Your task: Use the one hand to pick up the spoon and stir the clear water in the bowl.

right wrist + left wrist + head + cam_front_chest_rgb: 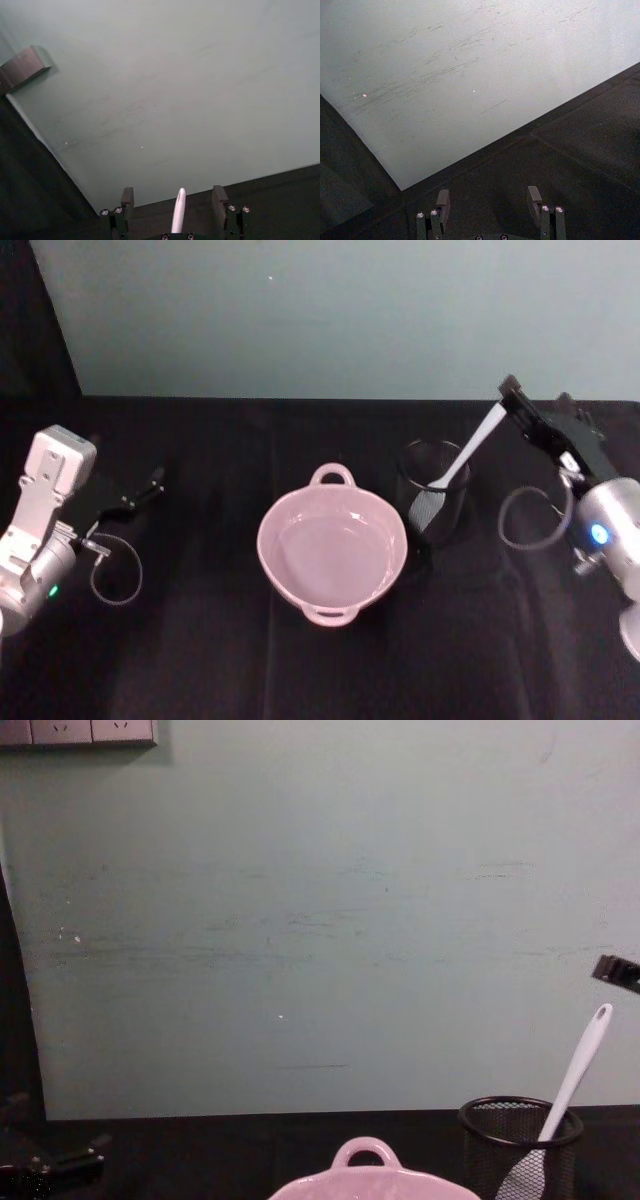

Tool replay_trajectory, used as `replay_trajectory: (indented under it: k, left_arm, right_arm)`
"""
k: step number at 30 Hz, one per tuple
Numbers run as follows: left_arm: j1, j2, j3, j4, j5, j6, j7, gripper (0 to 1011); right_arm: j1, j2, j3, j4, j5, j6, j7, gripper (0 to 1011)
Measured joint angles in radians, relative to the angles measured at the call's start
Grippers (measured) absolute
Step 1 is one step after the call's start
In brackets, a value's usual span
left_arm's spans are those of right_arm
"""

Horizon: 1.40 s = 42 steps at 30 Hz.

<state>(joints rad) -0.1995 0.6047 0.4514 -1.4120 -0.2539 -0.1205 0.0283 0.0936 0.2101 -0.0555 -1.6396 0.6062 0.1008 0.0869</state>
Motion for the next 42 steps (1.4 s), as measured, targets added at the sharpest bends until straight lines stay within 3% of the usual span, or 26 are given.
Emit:
replay_trajectory:
  k: [9,17,22,27,32,42]
  left_arm:
    - [0.000,0.000,0.000,0.000,0.000,0.000,0.000,1011]
    - [0.000,0.000,0.000,0.000,0.000,0.000,0.000,1011]
    - [0.000,0.000,0.000,0.000,0.000,0.000,0.000,1011]
    - [0.000,0.000,0.000,0.000,0.000,0.000,0.000,1011]
    - [0.000,0.000,0.000,0.000,0.000,0.000,0.000,1011]
    - [0.000,0.000,0.000,0.000,0.000,0.000,0.000,1011]
  right_arm:
    - [-0.095,0.132,0.030,-0.084,-0.064,-0.067,0.096,1003]
    - [-0.097,0.195,0.050,-0.023,-0.154,-0.125,0.135,1003]
    - [-0.031,0.198,0.046,0.121,-0.238,-0.174,0.126,1003]
    - [0.037,0.171,0.024,0.258,-0.328,-0.230,0.082,1002]
    - [0.070,0.150,0.015,0.317,-0.366,-0.251,0.066,1002]
    - [0.081,0.137,0.015,0.333,-0.374,-0.253,0.068,1003]
